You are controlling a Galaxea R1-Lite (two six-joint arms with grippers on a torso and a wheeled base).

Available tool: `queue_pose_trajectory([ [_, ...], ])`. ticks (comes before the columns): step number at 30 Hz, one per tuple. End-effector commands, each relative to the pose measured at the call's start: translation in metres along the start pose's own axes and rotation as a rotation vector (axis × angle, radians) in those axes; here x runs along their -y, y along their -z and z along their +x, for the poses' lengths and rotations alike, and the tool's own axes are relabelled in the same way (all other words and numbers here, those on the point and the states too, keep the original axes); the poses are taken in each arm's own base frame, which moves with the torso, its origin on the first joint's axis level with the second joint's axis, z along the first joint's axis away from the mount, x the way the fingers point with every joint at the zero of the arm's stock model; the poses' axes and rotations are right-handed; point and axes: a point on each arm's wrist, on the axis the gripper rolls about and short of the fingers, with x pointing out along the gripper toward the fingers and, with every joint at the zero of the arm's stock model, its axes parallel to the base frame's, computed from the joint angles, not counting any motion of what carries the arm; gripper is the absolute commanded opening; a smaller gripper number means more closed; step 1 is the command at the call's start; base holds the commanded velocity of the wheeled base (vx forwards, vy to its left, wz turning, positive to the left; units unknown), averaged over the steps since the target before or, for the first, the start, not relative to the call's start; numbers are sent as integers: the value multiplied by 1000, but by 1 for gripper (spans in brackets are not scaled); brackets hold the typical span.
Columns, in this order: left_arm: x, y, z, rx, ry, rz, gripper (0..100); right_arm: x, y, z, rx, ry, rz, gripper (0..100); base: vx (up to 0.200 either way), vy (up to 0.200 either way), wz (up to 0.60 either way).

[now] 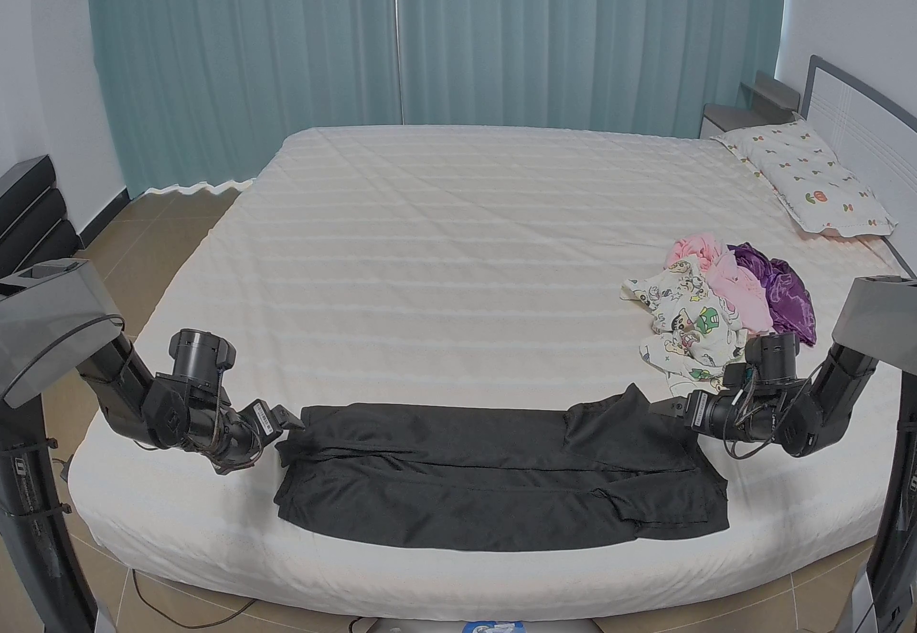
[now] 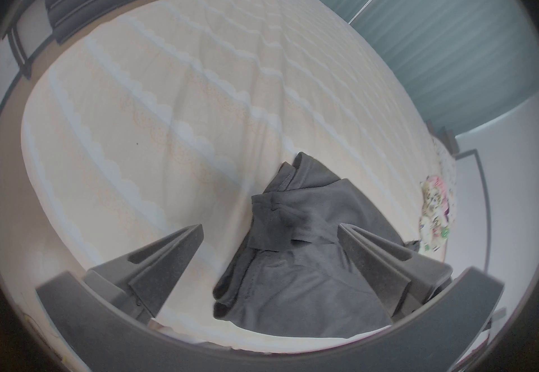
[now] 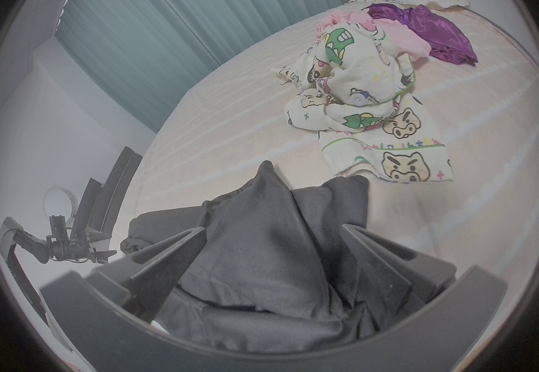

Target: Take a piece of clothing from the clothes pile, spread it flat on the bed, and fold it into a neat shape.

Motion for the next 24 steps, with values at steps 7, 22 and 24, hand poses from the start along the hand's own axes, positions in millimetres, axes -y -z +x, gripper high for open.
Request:
queue_pose_trajectory([
  [7,6,-5,-3,-8,64,-129,100,-7,15,38,-52,-19,-29,100,0,0,0],
  [22,8,-2,0,19,83,-134,100,1,11,28,-44,9,-10,0,0,0,0],
  [24,8,-2,-1,20,84,-134,100,1,10,22,-42,11,-6,0,0,0,0],
])
